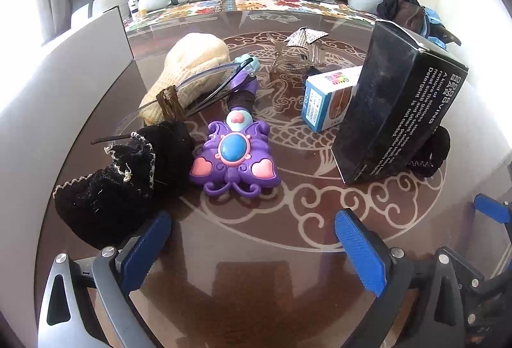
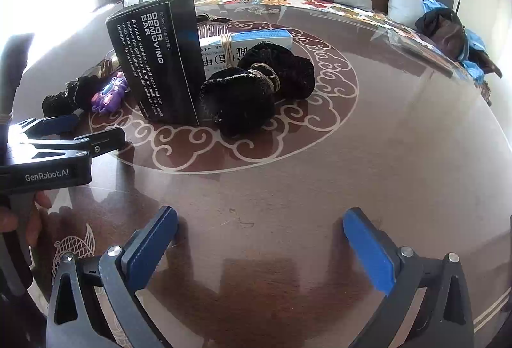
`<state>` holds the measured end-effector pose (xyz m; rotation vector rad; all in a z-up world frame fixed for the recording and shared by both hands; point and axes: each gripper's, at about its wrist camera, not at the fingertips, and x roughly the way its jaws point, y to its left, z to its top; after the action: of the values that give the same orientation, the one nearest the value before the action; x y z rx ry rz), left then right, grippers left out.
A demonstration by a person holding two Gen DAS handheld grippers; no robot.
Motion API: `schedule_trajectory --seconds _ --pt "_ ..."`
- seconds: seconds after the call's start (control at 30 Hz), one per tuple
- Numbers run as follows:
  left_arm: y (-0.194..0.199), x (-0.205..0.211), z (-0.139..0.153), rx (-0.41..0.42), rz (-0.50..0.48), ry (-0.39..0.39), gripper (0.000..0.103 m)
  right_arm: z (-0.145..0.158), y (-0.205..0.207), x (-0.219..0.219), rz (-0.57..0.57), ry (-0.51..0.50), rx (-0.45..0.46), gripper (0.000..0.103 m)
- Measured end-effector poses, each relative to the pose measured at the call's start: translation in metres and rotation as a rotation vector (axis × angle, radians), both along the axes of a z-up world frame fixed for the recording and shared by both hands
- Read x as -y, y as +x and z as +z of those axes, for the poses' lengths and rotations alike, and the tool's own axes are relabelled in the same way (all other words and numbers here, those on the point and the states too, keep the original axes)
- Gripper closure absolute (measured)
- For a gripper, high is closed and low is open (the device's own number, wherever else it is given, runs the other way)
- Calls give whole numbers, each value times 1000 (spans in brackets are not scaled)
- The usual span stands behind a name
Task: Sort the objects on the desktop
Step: 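Bring the left tool back over the table toward the black knit bag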
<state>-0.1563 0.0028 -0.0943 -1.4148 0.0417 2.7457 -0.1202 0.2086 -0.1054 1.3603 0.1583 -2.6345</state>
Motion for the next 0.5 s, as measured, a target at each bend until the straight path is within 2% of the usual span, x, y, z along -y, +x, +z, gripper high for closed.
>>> schedule_trajectory --seconds 0.5 --pt "2 -1 0 0 0 -1 0 0 1 0 1 0 0 0"
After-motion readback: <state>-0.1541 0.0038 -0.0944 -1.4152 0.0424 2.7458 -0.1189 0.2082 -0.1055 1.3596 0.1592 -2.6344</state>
